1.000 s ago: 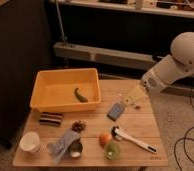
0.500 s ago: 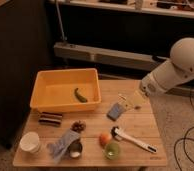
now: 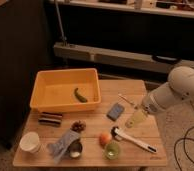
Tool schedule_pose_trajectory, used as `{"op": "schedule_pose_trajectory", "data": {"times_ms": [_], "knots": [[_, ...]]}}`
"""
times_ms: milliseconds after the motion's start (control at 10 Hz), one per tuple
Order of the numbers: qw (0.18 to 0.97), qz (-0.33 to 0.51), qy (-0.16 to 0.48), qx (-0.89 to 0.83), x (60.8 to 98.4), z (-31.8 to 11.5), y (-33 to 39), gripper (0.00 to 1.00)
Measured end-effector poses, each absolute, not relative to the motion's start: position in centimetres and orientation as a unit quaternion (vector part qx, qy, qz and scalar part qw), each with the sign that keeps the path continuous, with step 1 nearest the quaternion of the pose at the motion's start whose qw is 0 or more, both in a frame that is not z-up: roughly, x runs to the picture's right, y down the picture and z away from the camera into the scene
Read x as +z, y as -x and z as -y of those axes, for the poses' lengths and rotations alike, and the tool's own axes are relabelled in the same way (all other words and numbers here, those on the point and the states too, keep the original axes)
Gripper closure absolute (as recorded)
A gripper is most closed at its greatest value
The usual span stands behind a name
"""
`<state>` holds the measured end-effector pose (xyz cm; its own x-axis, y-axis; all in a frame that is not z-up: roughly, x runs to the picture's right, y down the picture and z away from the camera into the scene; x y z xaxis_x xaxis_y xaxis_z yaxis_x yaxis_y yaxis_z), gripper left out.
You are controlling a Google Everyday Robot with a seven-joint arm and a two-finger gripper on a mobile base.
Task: Wipe tray with brush
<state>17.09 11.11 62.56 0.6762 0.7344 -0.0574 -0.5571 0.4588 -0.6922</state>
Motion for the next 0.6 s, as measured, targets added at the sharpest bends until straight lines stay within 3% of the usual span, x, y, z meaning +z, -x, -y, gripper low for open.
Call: {"op": "schedule_pose_trajectory", "data": {"times_ms": [600], "knots": [[0.867, 0.100, 0.331, 0.358, 63.6, -12.1, -17.0, 0.20]]}}
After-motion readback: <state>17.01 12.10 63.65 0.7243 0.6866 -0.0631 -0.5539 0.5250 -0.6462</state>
